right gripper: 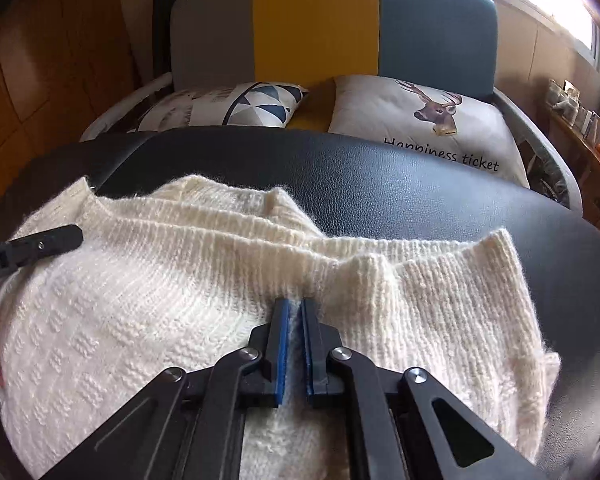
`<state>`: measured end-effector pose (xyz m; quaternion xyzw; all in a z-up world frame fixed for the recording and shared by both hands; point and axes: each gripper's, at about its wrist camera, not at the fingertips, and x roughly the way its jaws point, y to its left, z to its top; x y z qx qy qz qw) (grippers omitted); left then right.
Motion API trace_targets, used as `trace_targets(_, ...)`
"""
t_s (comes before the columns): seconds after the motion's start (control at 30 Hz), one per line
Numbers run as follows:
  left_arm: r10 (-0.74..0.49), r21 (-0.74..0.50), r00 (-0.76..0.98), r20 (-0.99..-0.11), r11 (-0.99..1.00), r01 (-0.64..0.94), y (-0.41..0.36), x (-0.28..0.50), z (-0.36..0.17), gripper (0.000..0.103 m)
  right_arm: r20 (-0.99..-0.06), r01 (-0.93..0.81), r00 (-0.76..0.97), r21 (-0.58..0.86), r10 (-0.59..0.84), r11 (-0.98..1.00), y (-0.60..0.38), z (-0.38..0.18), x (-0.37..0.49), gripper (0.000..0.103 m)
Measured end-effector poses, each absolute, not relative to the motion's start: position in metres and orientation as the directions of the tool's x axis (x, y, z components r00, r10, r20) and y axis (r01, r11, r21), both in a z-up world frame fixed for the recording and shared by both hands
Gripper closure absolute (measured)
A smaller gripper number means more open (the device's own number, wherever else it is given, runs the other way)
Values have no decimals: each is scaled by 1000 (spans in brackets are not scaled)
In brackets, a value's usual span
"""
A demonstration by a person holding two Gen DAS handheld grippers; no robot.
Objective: Fold clothes
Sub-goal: 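Pinch the sweater fold with the right gripper and lift it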
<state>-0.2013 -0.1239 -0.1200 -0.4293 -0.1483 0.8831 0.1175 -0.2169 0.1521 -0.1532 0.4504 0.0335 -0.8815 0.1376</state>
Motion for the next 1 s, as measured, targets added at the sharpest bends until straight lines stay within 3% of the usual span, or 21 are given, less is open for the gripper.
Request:
trace_targets(0.1,353,-424,-630,-692,-905,-41,-142,-193,-111,83,-815,280,-538,65,-213,-958,153,-153,-210,98)
trace_targets(0.43,390,-439,-572,-721,-897,-59,-155,-124,-123,83,-851,323,-447,134,-276,-937,161,-149,-118,97)
trace_targets(0.5,388,-433,-569,-725,-899,-62,-156,-120,-124,83,-839,311,-432,206,-331,-928,173,-146,-109,91)
trace_targets(0.63,373,-438,-544,-752,-899,-11,-156,-132,-112,84,-687,225,-465,518,-558,-825,240,-118,-79,80)
trace_targets(0.73,365,-418,-620,-695,-906,-64,-147,-113,-82,84,-535,214,-477,699,-697,-683,305,-108,-33,71)
trace_targets(0.83,434,-421,-617,-656,-890,-178,-122,-93,-65,82,-520,148,-419,769,-744,-621,346,-129,15,70)
trace_targets(1.0,593,-423,-470,-654,-802,-423,-34,-63,-68,77,-463,27,-356,863,-812,-504,391,-174,81,67)
